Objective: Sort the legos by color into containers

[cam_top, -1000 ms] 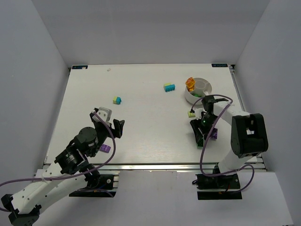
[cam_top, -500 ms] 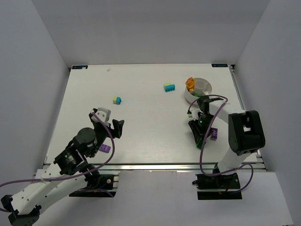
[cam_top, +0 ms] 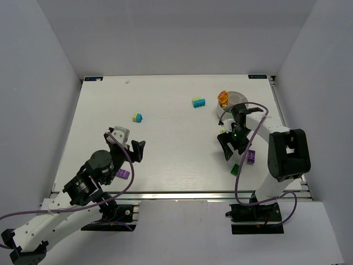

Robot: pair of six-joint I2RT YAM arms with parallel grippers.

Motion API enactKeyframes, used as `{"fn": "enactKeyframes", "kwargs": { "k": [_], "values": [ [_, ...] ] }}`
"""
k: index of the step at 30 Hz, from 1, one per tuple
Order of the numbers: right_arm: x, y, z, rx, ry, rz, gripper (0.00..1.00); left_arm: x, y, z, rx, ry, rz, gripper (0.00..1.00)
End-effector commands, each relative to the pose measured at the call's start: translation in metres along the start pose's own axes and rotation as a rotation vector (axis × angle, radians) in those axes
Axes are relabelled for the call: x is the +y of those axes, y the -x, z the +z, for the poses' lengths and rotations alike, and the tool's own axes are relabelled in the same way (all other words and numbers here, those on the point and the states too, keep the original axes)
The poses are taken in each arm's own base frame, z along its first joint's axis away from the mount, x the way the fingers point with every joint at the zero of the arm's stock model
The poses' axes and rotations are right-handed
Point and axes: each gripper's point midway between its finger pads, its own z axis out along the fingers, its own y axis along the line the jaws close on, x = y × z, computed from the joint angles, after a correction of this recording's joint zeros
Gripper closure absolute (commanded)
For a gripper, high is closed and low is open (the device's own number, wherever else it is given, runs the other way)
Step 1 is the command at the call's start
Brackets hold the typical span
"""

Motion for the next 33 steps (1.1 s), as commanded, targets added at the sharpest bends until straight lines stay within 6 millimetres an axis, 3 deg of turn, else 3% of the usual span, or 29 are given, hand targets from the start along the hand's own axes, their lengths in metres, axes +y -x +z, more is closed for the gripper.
{"fn": "enactKeyframes", "kwargs": {
  "k": [1,6,8,10,12,13,16,18,23,25,33],
  "values": [
    [-0.009,0.003,-0.014,-0.005,-0.048,-0.033,0.18,0.003,0.003,-0.001,-0.017,0.016,-0.012,0.19],
    [-0.017,0.0,-0.025,-0.013,-0.065,-0.27,0.18,0.003,0.003,0.0,-0.017,0.014,-0.009,0.19],
    [-0.008,0.006,-0.037,-0.068,-0.016,-0.414,0.16,0.002,0.002,0.0,-0.016,0.011,-0.005,0.19],
    [0.009,0.016,-0.047,-0.16,0.07,-0.665,0.14,0.002,0.001,0.0,-0.012,0.012,-0.003,0.19],
    [0.025,0.014,-0.06,-0.231,0.121,-0.871,0.14,0.003,0.001,0.001,-0.01,0.015,-0.001,0.19],
    [0.032,0.012,-0.057,-0.271,0.15,-1.081,0.12,0.003,0.0,0.001,-0.007,0.018,0.003,0.19],
    [0.036,-0.003,-0.055,-0.264,0.153,-1.441,0.11,0.005,-0.001,0.001,-0.006,0.029,0.003,0.19],
    [0.039,-0.013,-0.05,-0.24,0.208,-1.524,0.12,0.006,-0.002,0.002,-0.002,0.034,0.008,0.19],
    [0.038,-0.011,-0.038,-0.292,0.088,-1.739,0.11,0.007,-0.005,0.003,0.007,0.046,0.015,0.19],
    [0.035,-0.02,-0.025,-0.254,0.08,-1.802,0.12,0.008,-0.006,0.004,0.009,0.051,0.018,0.19],
    [0.018,-0.034,-0.002,-0.168,0.003,-1.887,0.14,0.008,-0.008,0.006,0.018,0.059,0.023,0.19]
  ]
}}
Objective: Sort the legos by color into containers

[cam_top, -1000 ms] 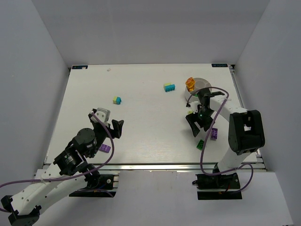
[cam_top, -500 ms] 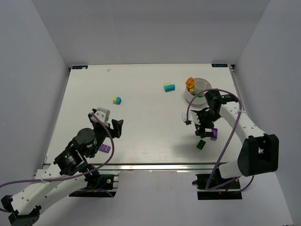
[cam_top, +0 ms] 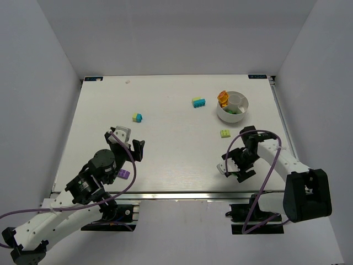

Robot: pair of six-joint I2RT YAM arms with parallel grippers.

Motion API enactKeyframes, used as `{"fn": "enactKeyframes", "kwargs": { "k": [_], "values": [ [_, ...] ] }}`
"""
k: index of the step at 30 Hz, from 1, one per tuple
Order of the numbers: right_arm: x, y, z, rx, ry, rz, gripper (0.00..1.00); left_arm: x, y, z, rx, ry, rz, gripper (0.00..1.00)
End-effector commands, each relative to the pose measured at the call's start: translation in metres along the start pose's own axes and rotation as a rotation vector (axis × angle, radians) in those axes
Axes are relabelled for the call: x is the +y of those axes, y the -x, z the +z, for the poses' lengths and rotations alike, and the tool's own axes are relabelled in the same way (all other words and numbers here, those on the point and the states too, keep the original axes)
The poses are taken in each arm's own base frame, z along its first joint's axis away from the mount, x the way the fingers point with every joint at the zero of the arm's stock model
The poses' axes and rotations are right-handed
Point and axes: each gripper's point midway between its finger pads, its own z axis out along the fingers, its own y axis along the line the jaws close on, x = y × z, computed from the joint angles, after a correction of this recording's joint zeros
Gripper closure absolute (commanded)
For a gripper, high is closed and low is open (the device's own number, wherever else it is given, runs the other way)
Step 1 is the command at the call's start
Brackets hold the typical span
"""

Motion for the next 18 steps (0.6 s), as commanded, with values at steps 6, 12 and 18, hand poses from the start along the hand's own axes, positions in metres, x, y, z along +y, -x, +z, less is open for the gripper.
{"fn": "enactKeyframes", "kwargs": {
  "k": [6,12,18],
  "values": [
    [-0.018,-0.025,0.007,0.143,-0.024,-0.259,0.16,0.002,-0.002,0.002,0.004,0.015,0.009,0.19],
    [-0.025,-0.032,0.003,0.176,-0.036,-0.251,0.24,0.002,-0.002,0.002,0.004,0.015,0.009,0.19],
    [-0.016,-0.028,0.004,0.163,-0.013,-0.248,0.34,0.001,-0.002,0.002,0.004,0.012,0.008,0.19]
  ]
}}
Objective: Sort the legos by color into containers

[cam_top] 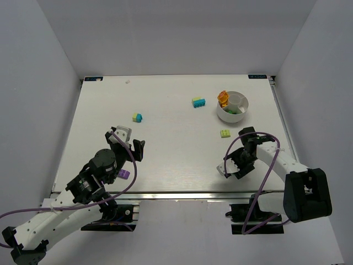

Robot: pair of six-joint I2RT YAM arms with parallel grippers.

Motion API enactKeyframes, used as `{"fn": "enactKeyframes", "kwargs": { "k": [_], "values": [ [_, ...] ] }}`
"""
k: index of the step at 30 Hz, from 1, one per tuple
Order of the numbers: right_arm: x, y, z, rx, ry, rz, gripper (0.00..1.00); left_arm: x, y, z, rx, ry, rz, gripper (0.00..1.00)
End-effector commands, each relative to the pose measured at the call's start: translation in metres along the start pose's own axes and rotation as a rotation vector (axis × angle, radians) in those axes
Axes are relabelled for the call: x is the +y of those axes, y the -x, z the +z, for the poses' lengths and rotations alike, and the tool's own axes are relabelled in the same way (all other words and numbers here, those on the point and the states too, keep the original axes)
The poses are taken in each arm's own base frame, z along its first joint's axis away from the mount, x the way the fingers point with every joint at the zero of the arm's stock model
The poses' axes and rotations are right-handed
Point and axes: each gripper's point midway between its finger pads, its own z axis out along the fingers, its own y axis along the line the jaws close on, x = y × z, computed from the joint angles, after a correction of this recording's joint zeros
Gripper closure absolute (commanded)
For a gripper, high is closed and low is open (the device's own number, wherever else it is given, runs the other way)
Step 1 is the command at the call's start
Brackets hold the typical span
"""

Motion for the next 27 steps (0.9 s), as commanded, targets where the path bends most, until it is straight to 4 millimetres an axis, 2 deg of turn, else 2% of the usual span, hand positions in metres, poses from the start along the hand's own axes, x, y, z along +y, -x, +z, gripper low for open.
{"fn": "enactKeyframes", "kwargs": {
  "k": [1,4,9,12,16,18,20,21,23,26,27],
  "values": [
    [-0.005,0.001,-0.002,0.011,0.009,-0.181,0.38,0.001,0.0,0.001,-0.003,0.009,0.005,0.19],
    [-0.002,0.004,-0.002,0.0,0.013,-0.179,0.46,0.001,0.0,0.001,-0.003,0.008,0.003,0.18],
    [0.004,0.008,-0.001,-0.016,0.027,-0.176,0.53,0.001,-0.001,0.001,-0.001,0.006,0.006,0.19],
    [0.007,0.009,0.001,-0.022,0.028,-0.173,0.63,0.001,0.0,0.001,-0.004,0.006,0.004,0.19],
    [0.004,0.013,-0.001,-0.04,0.0,-0.138,0.67,0.001,0.0,0.001,-0.003,0.006,0.005,0.19],
    [-0.008,0.016,-0.006,-0.06,-0.057,-0.046,0.7,0.001,0.0,0.001,-0.001,0.006,0.004,0.18],
    [-0.029,0.016,-0.018,-0.077,-0.152,0.055,0.74,0.001,0.0,0.001,-0.003,0.006,0.003,0.19],
    [-0.043,0.018,-0.029,-0.1,-0.207,0.159,0.77,0.001,0.0,0.001,-0.002,0.008,0.004,0.19],
    [-0.066,0.018,-0.046,-0.109,-0.307,0.249,0.79,0.001,0.001,0.0,-0.004,0.004,0.0,0.18],
    [-0.092,0.014,-0.074,-0.126,-0.437,0.451,0.81,0.001,0.001,0.0,-0.006,0.003,0.0,0.18],
    [-0.101,0.012,-0.086,-0.134,-0.479,0.578,0.84,0.001,0.002,-0.001,-0.009,0.001,-0.002,0.19]
  ]
}}
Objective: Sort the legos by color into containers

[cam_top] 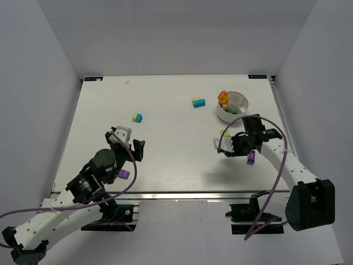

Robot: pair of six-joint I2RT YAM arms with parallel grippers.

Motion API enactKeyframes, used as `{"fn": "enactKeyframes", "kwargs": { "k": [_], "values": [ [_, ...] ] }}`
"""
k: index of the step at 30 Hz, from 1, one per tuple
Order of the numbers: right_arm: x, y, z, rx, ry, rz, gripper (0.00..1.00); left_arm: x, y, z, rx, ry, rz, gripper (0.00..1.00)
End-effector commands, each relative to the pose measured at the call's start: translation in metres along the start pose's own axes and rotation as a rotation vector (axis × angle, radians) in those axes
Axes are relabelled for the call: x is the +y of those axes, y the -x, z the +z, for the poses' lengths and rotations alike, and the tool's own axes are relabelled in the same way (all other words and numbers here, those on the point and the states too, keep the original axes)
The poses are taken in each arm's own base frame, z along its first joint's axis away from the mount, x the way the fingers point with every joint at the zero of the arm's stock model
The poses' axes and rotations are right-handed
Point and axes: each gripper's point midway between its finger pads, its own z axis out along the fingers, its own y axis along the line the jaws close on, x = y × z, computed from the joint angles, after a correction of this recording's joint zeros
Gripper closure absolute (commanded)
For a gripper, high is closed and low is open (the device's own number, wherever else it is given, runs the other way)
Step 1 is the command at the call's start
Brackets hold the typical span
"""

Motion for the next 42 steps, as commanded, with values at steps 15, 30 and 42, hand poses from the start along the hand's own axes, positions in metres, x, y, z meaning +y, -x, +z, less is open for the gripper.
{"fn": "enactKeyframes", "kwargs": {
  "k": [15,30,42],
  "values": [
    [-0.134,-0.011,-0.079,0.116,-0.456,0.763,0.95,-0.001,0.008,-0.005,-0.032,-0.018,-0.018,0.19],
    [-0.181,-0.053,-0.059,0.276,-0.509,0.758,0.91,-0.002,0.009,-0.006,-0.039,-0.028,-0.02,0.19],
    [-0.197,-0.069,-0.046,0.35,-0.512,0.685,0.87,-0.002,0.009,-0.005,-0.038,-0.03,-0.016,0.18]
  ]
}}
